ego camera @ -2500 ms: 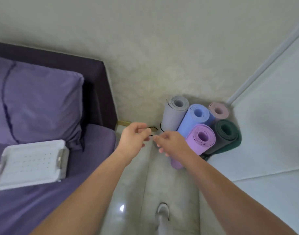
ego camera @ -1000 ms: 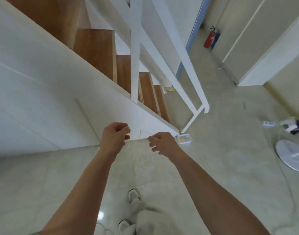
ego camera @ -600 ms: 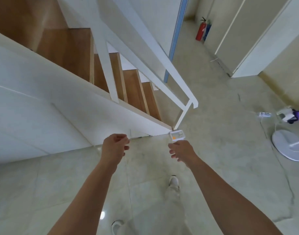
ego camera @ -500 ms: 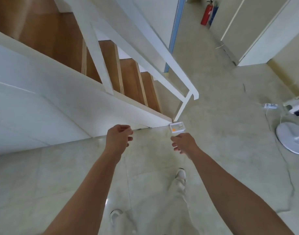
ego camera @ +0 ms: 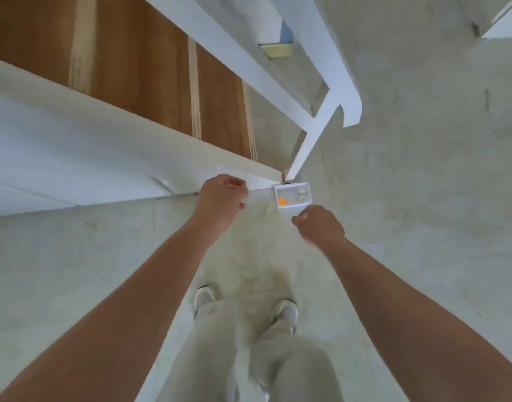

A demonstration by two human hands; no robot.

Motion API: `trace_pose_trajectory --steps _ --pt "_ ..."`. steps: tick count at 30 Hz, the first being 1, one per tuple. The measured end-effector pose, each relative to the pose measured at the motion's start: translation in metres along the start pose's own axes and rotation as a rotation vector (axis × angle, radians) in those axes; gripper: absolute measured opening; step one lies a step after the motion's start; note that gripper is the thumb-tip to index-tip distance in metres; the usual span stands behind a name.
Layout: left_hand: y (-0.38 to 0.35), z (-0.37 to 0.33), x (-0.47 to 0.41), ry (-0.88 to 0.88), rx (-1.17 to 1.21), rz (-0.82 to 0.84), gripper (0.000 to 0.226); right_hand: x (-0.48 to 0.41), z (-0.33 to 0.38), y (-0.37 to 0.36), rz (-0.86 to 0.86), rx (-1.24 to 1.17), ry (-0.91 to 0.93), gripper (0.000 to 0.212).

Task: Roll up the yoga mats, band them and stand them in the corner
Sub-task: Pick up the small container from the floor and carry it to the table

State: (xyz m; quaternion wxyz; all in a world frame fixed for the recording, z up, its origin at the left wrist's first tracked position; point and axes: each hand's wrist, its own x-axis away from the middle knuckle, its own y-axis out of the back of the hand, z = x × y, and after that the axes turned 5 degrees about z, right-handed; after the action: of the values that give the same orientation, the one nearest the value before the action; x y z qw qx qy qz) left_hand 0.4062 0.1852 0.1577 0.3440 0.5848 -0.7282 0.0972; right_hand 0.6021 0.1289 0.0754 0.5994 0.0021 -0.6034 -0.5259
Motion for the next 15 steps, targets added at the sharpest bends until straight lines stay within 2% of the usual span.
trace_pose_trajectory --steps 8,12,15 --pt "-0.126 0.137 -0.252 -0.069 -0.214 0.149 0.010 -0.276 -0.085 -0.113 -0.111 0.260 0.116 0.038" --pt "-0.157 0.189 -0.340 -0.087 -0.281 0.203 0.004 -0.364 -0.114 -0.154 -0.169 0.565 0.225 0.032" --pt "-0.172 0.215 -0.387 -0.068 -0.250 0.217 0.003 -0.405 -0.125 -0.172 -0.273 0.753 0.293 0.033"
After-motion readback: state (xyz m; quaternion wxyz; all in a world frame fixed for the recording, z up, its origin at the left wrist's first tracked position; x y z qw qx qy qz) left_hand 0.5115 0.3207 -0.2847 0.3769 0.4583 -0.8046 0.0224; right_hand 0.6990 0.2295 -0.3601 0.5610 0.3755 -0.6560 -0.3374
